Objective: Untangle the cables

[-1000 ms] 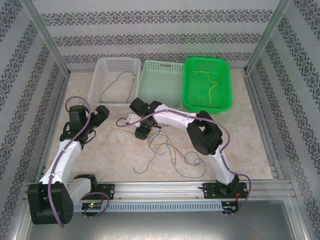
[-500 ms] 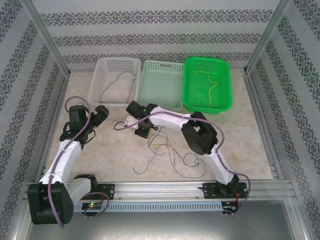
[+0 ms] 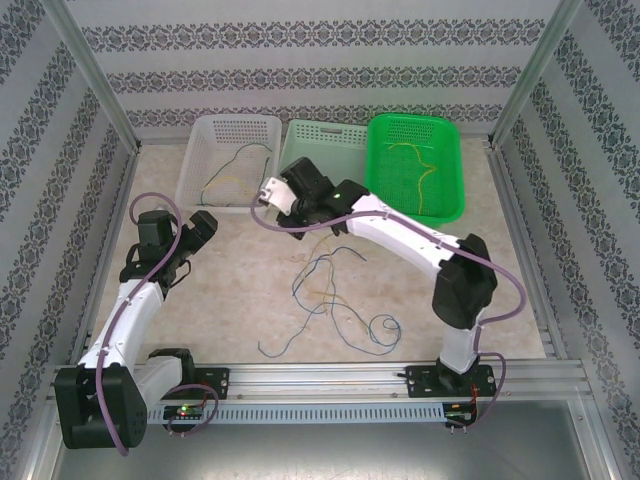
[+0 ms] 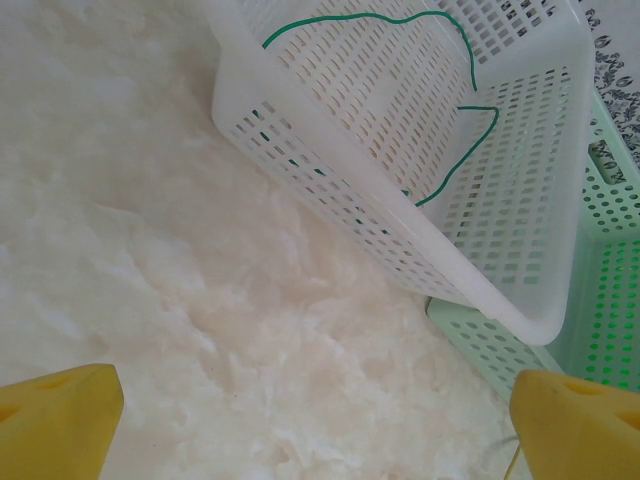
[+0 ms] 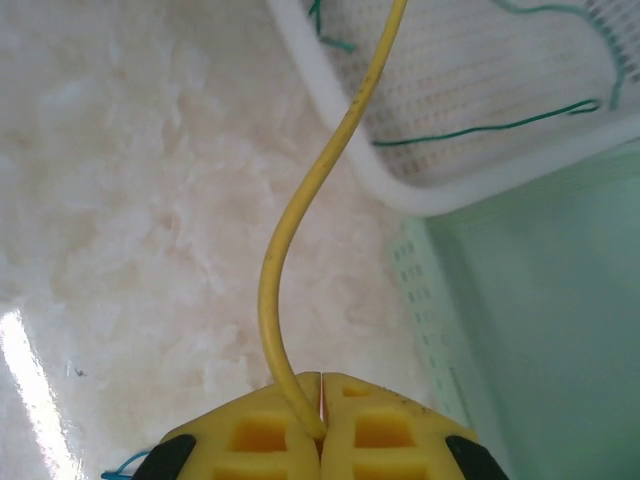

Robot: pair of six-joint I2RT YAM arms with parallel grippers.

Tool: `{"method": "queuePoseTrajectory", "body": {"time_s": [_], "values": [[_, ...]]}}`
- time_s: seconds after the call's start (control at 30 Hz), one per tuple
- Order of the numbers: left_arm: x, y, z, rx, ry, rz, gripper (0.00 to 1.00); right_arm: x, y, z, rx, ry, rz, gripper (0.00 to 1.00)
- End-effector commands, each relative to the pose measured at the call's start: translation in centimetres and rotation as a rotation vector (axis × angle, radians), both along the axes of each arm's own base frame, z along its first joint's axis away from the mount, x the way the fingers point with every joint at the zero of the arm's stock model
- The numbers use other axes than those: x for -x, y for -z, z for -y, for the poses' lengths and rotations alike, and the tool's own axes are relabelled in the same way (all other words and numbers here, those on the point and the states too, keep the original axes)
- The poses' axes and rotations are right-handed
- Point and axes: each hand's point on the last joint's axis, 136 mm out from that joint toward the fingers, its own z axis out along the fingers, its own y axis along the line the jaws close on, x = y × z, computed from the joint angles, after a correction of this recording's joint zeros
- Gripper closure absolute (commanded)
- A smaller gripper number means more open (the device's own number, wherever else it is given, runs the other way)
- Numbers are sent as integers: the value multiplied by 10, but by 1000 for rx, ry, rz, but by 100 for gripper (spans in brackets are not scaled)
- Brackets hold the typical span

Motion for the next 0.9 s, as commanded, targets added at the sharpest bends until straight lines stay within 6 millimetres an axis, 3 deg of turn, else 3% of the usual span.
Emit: {"method": "queuePoseTrajectory", "body": {"time_s": [0.0, 0.17, 0.37, 0.67, 0.77, 0.87], "values": [[-1, -5, -2, -3, -4, 15, 0, -1, -38, 9, -84, 39, 24, 100], [-1, -2, 1, 13, 2, 13, 0, -15, -85, 36, -192, 142, 86, 100], [0, 1, 1, 16, 3, 10, 0, -27, -127, 78, -290, 241, 143, 100], [-2, -2, 6, 34, 27, 25, 0, -40, -131, 129, 20, 436, 454, 100], [-7, -11, 18, 69, 78, 61, 0, -37, -130, 136, 86, 437, 491, 100], [-12, -18, 42, 130, 167, 92, 0, -34, -128, 142, 82, 449, 488, 100]]}}
